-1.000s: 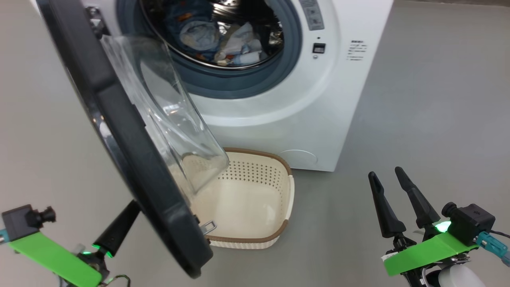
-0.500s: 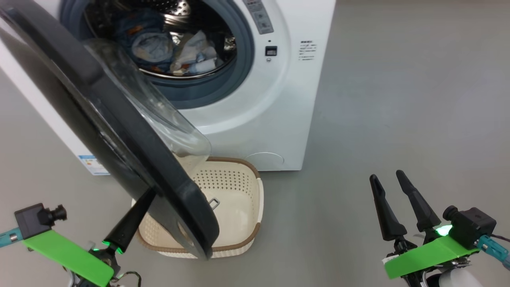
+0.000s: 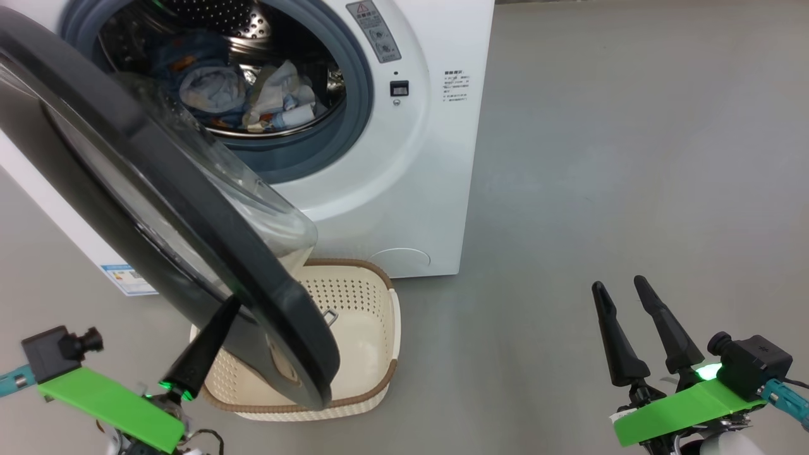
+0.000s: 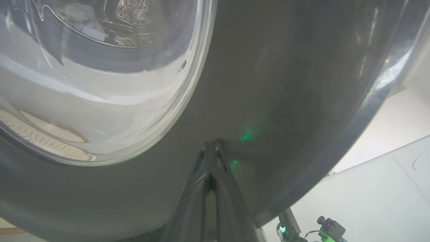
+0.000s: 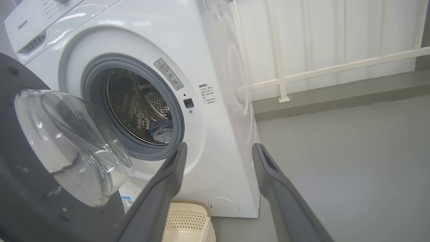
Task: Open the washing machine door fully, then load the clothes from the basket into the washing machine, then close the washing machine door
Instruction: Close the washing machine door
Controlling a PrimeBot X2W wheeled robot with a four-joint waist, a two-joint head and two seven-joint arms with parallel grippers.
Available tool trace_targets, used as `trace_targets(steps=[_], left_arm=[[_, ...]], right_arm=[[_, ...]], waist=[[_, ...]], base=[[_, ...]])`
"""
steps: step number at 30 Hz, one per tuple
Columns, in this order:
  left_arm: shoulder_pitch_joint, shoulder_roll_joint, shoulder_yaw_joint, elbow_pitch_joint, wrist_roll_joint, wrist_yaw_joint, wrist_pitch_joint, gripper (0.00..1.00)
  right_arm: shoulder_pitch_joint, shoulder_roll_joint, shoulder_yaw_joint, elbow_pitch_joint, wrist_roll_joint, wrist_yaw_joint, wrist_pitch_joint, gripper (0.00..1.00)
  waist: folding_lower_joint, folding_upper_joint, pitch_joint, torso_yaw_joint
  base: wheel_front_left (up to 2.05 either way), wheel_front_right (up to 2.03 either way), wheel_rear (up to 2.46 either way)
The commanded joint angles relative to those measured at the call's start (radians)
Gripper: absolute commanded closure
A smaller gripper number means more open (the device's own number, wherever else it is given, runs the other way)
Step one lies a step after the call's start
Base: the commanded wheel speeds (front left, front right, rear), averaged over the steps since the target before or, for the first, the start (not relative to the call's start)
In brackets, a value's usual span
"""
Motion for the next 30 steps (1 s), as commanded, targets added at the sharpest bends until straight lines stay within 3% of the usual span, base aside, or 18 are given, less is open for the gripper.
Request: trace_targets(steps=[1, 10, 13, 14, 30], left_arm=[[-0.038, 0.028, 0.037, -0.018, 0.006, -0.005, -0.013, 1.00], [0.006, 0.070, 0.032, 0.032, 0.021, -0.005, -0.141, 1.00], [0.023, 0.085, 0.025, 0.059, 0.039, -0.005, -0.195, 0.37], [0.027, 0.092, 0.016, 0.070, 0.051, -0.005, -0.210, 0.00], [0.036, 0.135, -0.090, 0.222, 0.147, -0.005, -0.526, 0.00]], right_arm=[[-0.004, -0.008, 0.013, -0.026, -0.008, 0.004, -0.008, 0.00], [-0.004, -0.005, 0.009, -0.024, -0.011, 0.004, -0.008, 0.00], [-0.002, -0.006, 0.009, -0.024, -0.012, 0.004, -0.008, 0.00], [-0.001, -0.007, 0.007, -0.024, -0.012, 0.004, -0.008, 0.00], [-0.013, -0.011, 0.014, -0.019, -0.013, 0.004, -0.008, 0.00]], waist=[[0.0000, 0.0000, 0.000, 0.002], [0.0000, 0.0000, -0.004, 0.023], [0.0000, 0.0000, -0.007, 0.032], [0.0000, 0.0000, -0.007, 0.036], [0.0000, 0.0000, -0.007, 0.069]], base=[[0.00, 0.00, 0.00], [0.00, 0.00, 0.00], [0.00, 0.00, 0.00], [0.00, 0.00, 0.00], [0.00, 0.00, 0.00]])
